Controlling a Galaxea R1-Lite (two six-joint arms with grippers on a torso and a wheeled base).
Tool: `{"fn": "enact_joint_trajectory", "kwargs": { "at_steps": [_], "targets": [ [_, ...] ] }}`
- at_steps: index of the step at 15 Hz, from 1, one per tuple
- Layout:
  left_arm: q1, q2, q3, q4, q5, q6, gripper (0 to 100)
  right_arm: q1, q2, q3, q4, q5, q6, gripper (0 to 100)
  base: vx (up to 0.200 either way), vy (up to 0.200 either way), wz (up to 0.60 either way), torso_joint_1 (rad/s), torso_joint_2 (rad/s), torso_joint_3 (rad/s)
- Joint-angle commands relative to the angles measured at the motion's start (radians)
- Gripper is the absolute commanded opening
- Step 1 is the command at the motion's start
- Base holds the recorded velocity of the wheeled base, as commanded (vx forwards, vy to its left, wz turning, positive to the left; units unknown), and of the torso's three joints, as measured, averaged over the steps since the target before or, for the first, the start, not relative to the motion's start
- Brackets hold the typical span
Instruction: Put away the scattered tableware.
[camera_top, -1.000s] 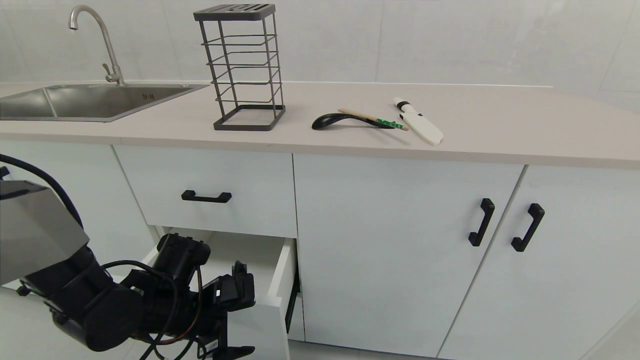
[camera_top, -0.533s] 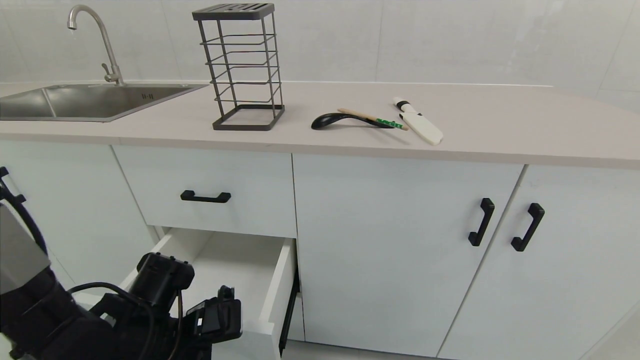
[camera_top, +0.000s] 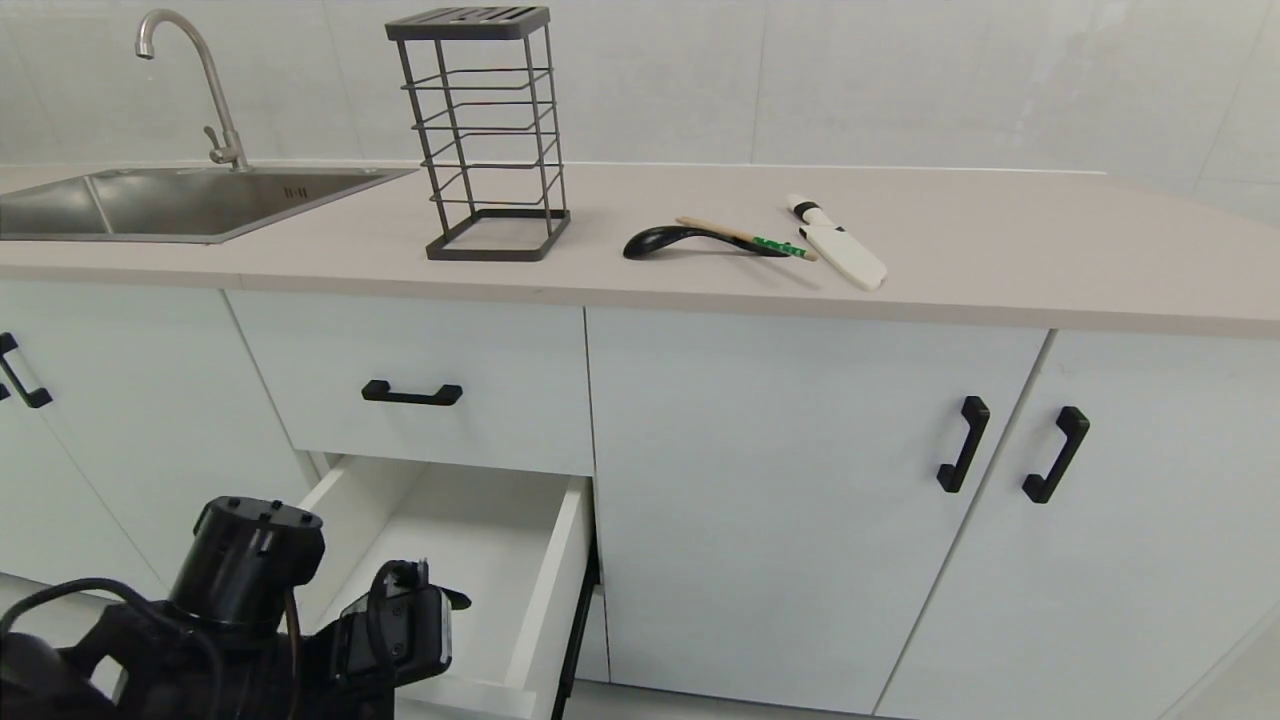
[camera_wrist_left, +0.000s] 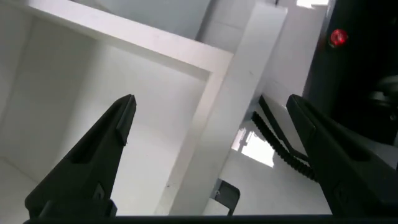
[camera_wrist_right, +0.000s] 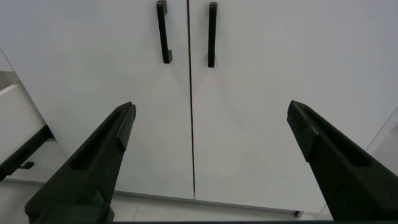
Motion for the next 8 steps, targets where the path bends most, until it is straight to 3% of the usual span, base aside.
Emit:
{"fn": "enact_joint_trajectory", "kwargs": {
  "at_steps": [1, 2, 3, 6, 8],
  "targets": [
    [-0.120, -0.207, 0.003, -0.005, -0.004, -0.122, 100, 0.001, 0.001, 0.000, 0.000, 0.000, -0.001, 100, 0.000, 0.000, 0.00, 0.000, 0.00, 0.000],
    [-0.178, -0.255, -0.003, -0.020, 0.003, -0.200, 100, 0.001, 0.001, 0.000, 0.000, 0.000, -0.001, 100, 0.000, 0.000, 0.00, 0.000, 0.00, 0.000],
    [-0.200, -0.307, -0.004, -0.048, 0.011, -0.257, 100, 0.001, 0.001, 0.000, 0.000, 0.000, -0.001, 100, 0.000, 0.000, 0.00, 0.000, 0.00, 0.000],
    [-0.189, -0.497, 0.008, -0.066, 0.017, -0.392, 100, 0.001, 0.001, 0.000, 0.000, 0.000, 0.001, 100, 0.000, 0.000, 0.00, 0.000, 0.00, 0.000],
    [-0.149, -0.649, 0.046, -0.068, 0.060, -0.540, 100, 0.001, 0.001, 0.000, 0.000, -0.001, 0.002, 100, 0.000, 0.000, 0.00, 0.000, 0.00, 0.000]
  ]
}}
